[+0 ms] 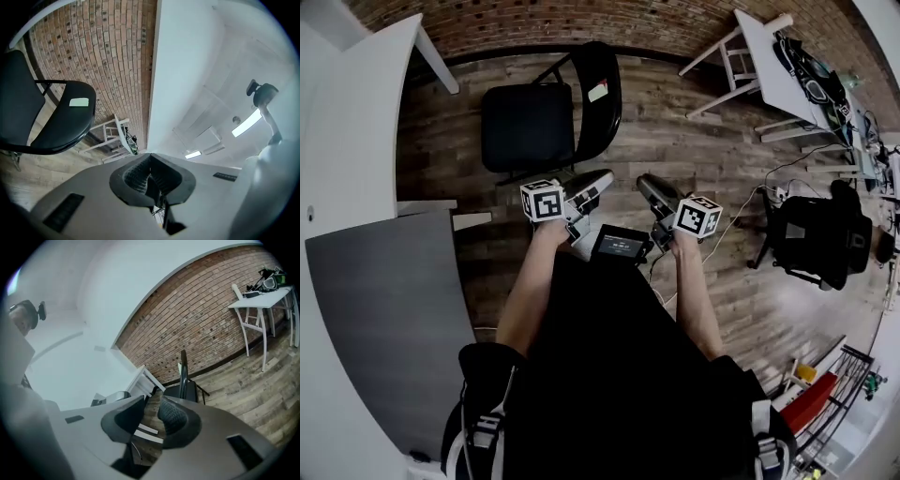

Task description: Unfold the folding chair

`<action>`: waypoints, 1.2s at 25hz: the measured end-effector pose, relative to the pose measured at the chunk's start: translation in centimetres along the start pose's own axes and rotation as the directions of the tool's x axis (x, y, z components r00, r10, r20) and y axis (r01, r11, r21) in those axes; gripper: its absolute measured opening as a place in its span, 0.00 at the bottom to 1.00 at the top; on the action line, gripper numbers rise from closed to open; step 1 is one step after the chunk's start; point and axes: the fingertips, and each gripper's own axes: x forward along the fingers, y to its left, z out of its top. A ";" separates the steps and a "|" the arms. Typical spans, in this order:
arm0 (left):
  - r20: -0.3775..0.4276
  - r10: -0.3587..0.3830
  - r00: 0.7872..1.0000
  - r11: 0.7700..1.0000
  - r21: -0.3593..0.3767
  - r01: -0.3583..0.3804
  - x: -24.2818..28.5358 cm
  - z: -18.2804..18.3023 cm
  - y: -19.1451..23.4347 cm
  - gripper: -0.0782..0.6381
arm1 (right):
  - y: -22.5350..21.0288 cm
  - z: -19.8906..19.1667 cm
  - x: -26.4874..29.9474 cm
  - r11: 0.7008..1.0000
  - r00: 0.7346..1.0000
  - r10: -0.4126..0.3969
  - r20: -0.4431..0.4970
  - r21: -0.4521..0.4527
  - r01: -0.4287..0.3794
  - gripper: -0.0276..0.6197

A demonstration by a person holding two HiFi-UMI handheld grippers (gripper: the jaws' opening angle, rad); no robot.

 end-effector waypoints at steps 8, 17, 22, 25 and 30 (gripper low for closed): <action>0.078 0.156 0.985 0.983 0.086 -0.163 -0.2 -5.1 -5.2 0.12 | 1.1 -1.8 -6.9 0.971 0.974 0.225 0.008 0.080 -0.225 0.21; 0.121 0.274 0.954 0.951 0.114 -0.287 -1.5 -8.8 -7.6 0.12 | 2.6 -3.0 -8.1 0.887 0.893 0.449 0.033 0.106 -0.450 0.19; 0.135 0.329 0.935 0.929 0.128 -0.346 -3.4 -10.1 -9.1 0.12 | 4.2 -4.3 -8.7 0.851 0.861 0.505 0.063 0.129 -0.509 0.15; 0.141 0.330 0.933 0.927 0.140 -0.348 -3.8 -9.5 -9.4 0.12 | 4.9 -4.0 -8.3 0.844 0.852 0.519 0.064 0.115 -0.523 0.13; 0.168 0.310 0.936 0.933 0.136 -0.334 -3.9 -8.6 -10.1 0.12 | 5.9 -3.1 -8.4 0.840 0.847 0.528 0.067 0.108 -0.532 0.11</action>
